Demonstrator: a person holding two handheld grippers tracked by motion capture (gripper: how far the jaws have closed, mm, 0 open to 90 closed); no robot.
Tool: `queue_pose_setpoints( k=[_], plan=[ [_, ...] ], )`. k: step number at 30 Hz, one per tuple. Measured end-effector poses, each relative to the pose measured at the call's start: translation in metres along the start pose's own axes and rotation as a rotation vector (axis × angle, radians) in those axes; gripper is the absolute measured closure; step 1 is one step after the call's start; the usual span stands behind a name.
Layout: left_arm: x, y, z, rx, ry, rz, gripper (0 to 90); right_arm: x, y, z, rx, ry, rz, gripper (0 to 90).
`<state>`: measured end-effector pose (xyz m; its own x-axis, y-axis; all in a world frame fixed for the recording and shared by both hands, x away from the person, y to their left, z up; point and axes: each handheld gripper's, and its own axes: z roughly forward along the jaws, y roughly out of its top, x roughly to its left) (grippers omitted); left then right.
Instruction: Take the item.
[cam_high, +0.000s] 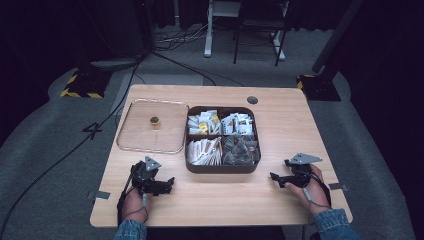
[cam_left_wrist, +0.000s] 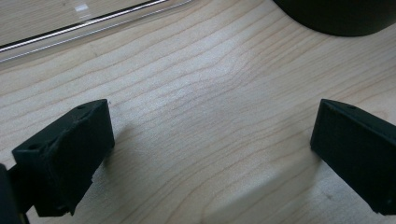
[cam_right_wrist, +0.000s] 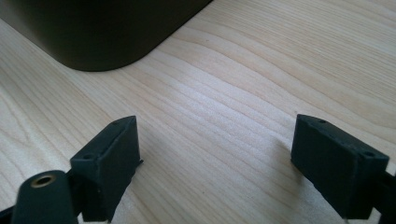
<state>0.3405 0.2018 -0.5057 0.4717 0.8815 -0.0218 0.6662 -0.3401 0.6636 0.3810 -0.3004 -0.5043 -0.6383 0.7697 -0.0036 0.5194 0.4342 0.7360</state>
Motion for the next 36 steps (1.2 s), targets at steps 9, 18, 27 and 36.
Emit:
queue_pose_setpoints(
  k=[9,18,27,36],
  plan=[
    [0.0,0.0,0.0,0.0,0.0,0.0,0.0,0.0012,0.0014,0.0014,0.001,-0.002,0.002,15.6],
    [0.0,0.0,-0.0001,0.002,0.0,0.001,0.0,0.0019,0.0014,0.0014,0.001,0.009,-0.01,15.6],
    [0.0,0.0,-0.0001,0.002,-0.001,0.001,0.0,0.0023,0.0014,0.0013,0.002,0.012,-0.01,15.6],
    [0.0,0.0,0.0,0.0,0.0,0.0,0.0,0.0026,0.0009,0.0003,-0.01,0.022,-0.013,25.2]
  ],
)
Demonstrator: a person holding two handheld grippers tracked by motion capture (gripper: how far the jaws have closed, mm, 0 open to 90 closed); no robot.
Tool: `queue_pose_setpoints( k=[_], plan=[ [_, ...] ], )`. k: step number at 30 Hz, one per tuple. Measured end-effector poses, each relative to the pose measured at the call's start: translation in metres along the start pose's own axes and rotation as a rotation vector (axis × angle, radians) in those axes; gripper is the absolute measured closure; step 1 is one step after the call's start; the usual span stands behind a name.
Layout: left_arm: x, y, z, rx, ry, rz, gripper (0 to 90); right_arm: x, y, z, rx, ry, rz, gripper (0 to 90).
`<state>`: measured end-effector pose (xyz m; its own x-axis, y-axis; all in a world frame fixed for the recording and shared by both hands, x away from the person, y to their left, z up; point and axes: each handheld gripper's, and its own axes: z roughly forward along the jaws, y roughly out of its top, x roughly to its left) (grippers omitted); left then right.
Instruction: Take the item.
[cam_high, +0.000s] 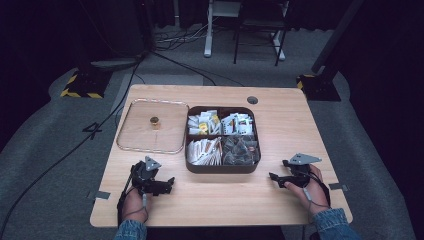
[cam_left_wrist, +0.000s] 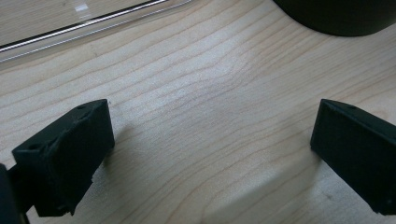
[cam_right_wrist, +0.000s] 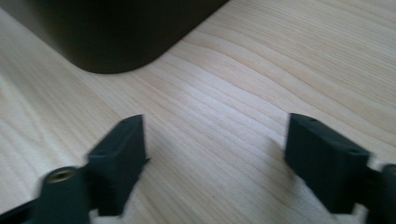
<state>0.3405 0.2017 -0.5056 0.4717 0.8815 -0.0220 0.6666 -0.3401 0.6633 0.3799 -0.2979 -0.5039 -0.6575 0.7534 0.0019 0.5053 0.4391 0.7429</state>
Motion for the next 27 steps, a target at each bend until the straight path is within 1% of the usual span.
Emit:
queue_pose_setpoints(
  k=[1,2,3,4,5,9,10,13,15,17,18,19,20,21,22,25,27],
  plan=[
    [0.0,0.0,0.0,0.0,0.0,0.0,0.0,0.0,0.0,-0.001,-0.007,0.012,-0.008,27.9],
    [0.0,0.0,0.0,0.0,0.0,0.0,0.0,-0.001,0.0,-0.001,-0.012,0.02,-0.005,29.5],
    [0.0,0.0,0.0,-0.001,0.0,0.0,0.0,-0.002,-0.001,-0.002,-0.022,0.033,0.012,30.9],
    [0.0,0.0,0.0,-0.001,0.0,0.0,0.0,-0.002,-0.001,-0.002,-0.022,0.033,0.012,30.9],
    [0.0,0.0,0.0,0.0,-0.001,0.0,0.0,-0.003,0.0,-0.002,-0.031,0.044,0.036,30.7],
    [0.0,0.0,0.0,0.0,0.0,0.0,0.0,-0.006,0.005,-0.006,-0.049,0.055,0.082,32.3],
    [0.0,0.0,0.0,0.0,0.0,0.0,0.0,-0.007,0.008,-0.008,-0.059,0.065,0.103,32.9],
    [0.0,0.0,0.0,-0.001,0.0,0.0,0.0,-0.01,0.016,-0.011,-0.088,0.077,0.13,34.9],
    [0.0,0.0,0.0,-0.001,0.0,0.0,0.0,-0.01,0.018,-0.012,-0.092,0.075,0.127,35.2],
    [0.0,0.0,0.0,0.0,0.0,0.0,0.0,-0.012,0.028,-0.015,-0.104,0.075,0.12,36.0],
    [0.0,0.0,0.0,-0.001,0.0,0.0,0.0,-0.013,0.034,-0.016,-0.115,0.076,0.124,36.1],
    [0.0,0.0,0.0,-0.001,0.0,0.0,0.0,-0.013,0.034,-0.016,-0.115,0.076,0.124,36.1],
    [0.0,0.0,0.0,0.0,0.0,0.0,0.0,-0.015,0.041,-0.018,-0.122,0.082,0.132,36.1],
    [0.0,0.0,0.0,-0.001,0.0,0.0,0.0,-0.015,0.041,-0.018,-0.122,0.082,0.132,36.1],
    [0.0,0.0,0.0,0.0,0.0,0.0,0.0,-0.016,0.047,-0.019,-0.127,0.087,0.134,36.0],
    [0.0,0.0,0.0,-0.001,0.0,-0.001,0.0,-0.018,0.057,-0.02,-0.134,0.093,0.131,36.1],
    [0.0,0.0,0.0,-0.001,0.0,-0.001,0.0,-0.018,0.06,-0.021,-0.139,0.096,0.139,36.1]
  ],
)
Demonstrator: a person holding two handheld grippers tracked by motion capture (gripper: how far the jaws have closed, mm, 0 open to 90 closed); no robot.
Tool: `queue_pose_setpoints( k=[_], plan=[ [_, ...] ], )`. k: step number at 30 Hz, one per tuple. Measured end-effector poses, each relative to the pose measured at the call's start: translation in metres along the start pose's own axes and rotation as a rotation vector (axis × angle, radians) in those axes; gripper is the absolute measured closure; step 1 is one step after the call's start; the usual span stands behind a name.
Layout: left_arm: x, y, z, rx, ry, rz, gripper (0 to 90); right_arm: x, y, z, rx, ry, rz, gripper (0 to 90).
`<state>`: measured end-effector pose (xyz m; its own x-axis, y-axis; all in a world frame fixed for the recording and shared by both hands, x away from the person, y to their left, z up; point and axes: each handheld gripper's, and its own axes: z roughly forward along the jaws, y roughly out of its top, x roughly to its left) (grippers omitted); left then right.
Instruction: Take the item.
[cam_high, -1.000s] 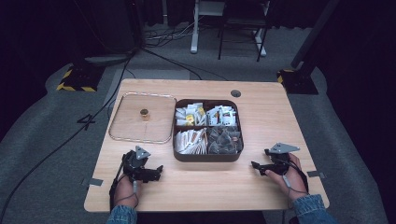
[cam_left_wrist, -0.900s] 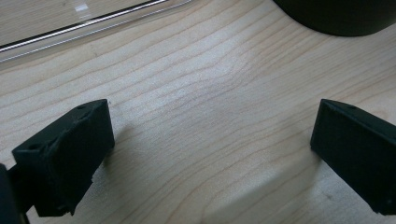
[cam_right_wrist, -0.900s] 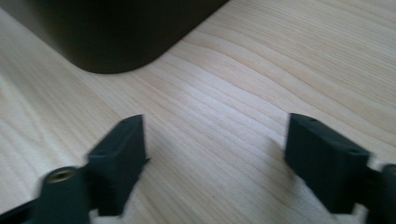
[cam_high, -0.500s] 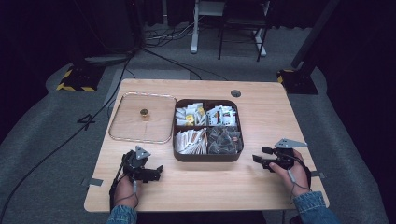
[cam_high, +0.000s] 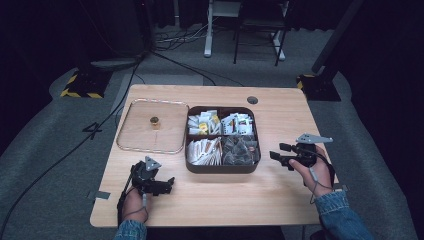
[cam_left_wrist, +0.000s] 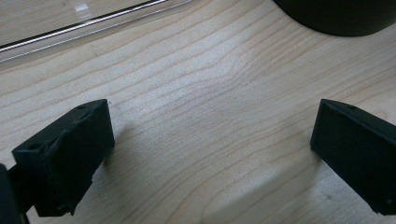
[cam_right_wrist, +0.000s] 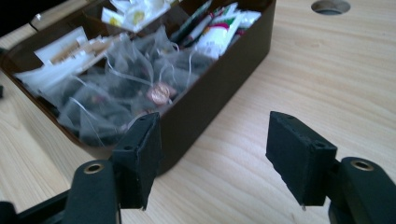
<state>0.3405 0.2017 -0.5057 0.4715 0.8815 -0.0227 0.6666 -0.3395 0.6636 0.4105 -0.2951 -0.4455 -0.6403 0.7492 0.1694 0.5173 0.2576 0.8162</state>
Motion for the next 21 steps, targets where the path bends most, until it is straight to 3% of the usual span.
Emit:
queue_pose_setpoints(
  k=[10,21],
  plan=[
    [0.0,0.0,0.0,0.0,0.001,0.001,0.0,-0.002,0.029,0.0,-0.041,0.036,0.038,36.6],
    [0.0,0.0,0.0,0.0,0.001,0.001,0.0,-0.008,0.049,0.003,-0.014,0.015,0.034,37.4]
  ],
)
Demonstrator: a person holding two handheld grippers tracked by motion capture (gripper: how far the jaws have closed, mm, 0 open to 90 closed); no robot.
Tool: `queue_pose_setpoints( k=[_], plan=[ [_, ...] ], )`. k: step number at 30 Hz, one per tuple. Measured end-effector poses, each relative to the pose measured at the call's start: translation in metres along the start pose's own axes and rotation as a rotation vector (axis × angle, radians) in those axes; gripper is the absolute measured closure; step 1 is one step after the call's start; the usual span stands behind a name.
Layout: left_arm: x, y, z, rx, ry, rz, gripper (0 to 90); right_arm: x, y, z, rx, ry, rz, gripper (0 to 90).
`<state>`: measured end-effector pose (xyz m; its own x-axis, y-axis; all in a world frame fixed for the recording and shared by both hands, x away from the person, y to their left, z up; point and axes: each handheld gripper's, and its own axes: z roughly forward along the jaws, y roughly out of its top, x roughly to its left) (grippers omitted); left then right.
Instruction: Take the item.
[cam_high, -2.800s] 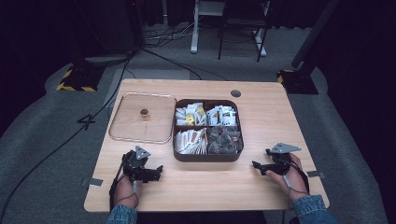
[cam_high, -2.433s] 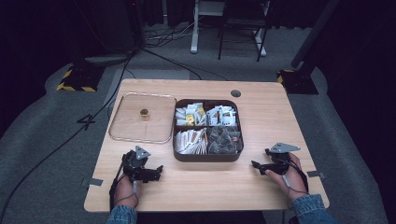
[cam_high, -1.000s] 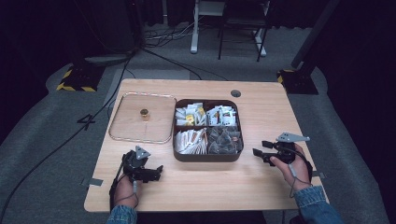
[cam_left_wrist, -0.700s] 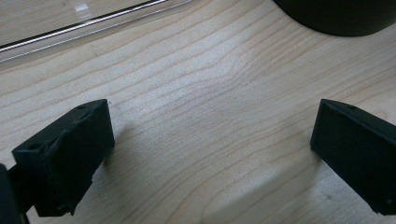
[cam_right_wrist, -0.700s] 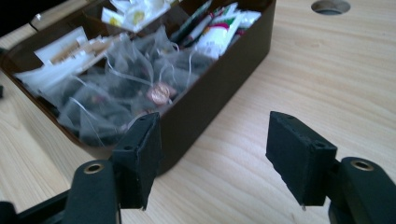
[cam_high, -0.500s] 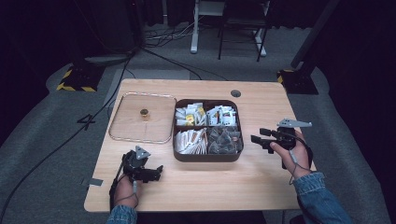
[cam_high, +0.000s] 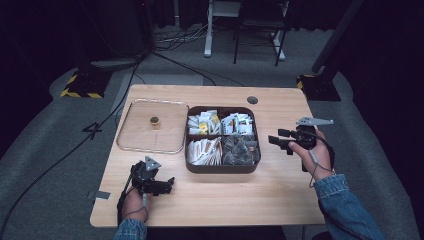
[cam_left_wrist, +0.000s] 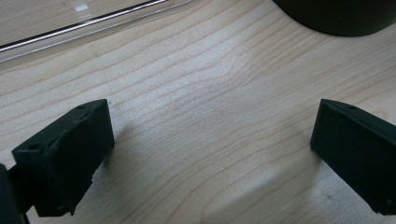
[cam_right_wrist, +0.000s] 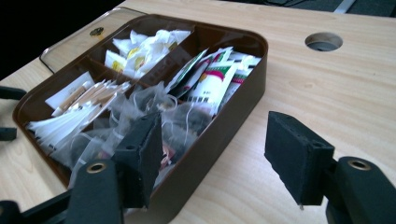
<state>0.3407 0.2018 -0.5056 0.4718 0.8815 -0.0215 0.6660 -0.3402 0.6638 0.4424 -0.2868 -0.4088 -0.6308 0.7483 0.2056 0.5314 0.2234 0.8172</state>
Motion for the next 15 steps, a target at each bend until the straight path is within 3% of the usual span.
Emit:
queue_pose_setpoints(
  k=[15],
  plan=[
    [0.0,0.0,0.0,0.001,0.001,0.001,0.0,-0.012,0.04,0.026,0.01,-0.013,0.021,37.5]
  ],
)
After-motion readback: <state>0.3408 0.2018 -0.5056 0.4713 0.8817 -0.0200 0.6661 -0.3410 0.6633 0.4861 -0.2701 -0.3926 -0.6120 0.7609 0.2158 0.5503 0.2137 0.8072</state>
